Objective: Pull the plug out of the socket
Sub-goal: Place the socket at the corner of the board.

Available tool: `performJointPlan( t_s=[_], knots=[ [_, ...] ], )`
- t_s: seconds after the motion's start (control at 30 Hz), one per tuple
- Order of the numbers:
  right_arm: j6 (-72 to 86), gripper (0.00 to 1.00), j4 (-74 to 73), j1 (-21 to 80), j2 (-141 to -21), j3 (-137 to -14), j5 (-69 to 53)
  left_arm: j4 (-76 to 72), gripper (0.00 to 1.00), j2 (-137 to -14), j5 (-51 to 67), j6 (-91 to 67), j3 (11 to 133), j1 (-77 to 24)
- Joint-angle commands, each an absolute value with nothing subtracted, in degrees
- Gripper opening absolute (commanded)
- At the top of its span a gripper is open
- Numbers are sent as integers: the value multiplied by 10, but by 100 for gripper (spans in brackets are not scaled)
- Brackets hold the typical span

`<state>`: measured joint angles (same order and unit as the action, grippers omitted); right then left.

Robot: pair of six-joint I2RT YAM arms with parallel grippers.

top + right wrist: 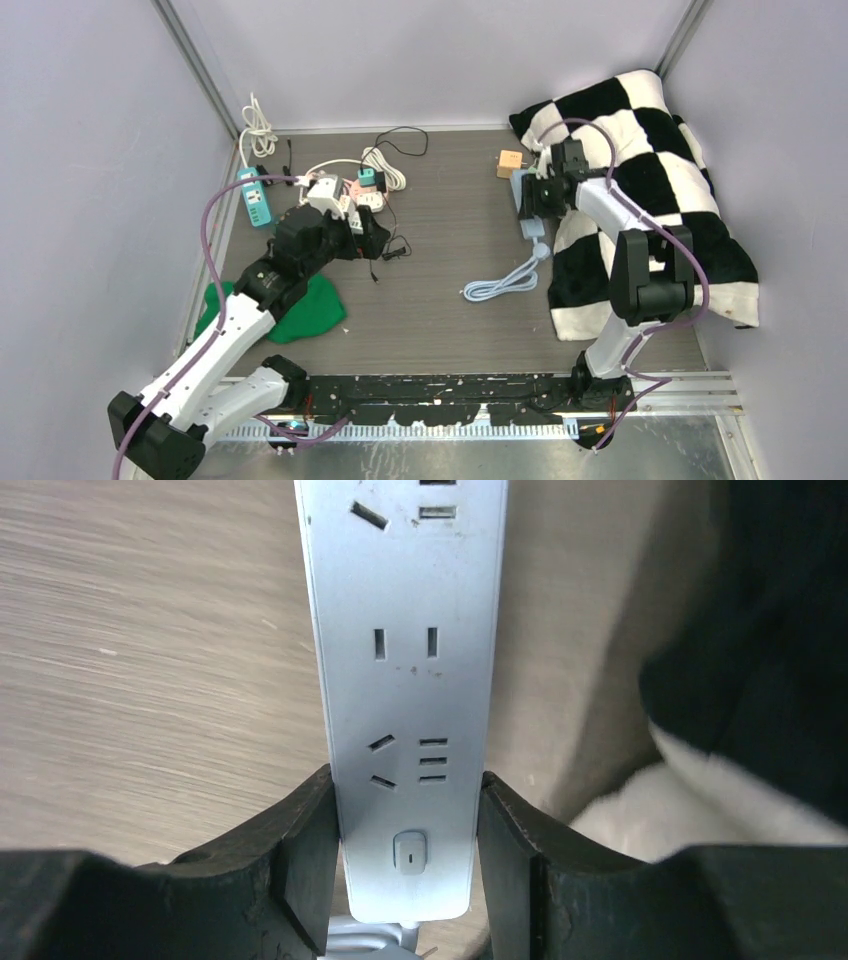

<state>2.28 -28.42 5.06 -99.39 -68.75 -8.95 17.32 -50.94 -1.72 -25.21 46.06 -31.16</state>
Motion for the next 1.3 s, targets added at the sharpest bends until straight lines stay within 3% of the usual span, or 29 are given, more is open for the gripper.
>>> performJointPlan(
  t_s=[0.0,0.2,0.53,0.7,0.87,1.07,1.17,1.27],
  knots=[
    [-94,1,-301,79,-1017,-837,-162,171,100,-528,21,-255,511,-271],
    [-188,1,-365,117,-1152,-1061,-219,178,100,-555,27,-254,538,-249],
    [-310,2,-345,175,-1338,-1358,-228,205,100,-533,4,-270,538,-248],
    [-304,9,-252,195,-1428,-1404,-145,215,100,-512,-14,-288,522,-248],
    [-234,9,-250,196,-1516,-1488,-66,219,100,-483,-21,-303,497,-248],
    [-219,30,-250,203,-1534,-1452,-67,203,100,-488,-16,-312,488,-248],
    [-200,50,-248,204,-1546,-1452,-55,202,100,-500,-6,-313,495,-248],
    [-189,77,-249,204,-1539,-1453,-55,202,100,-507,-3,-316,497,-248]
  ],
)
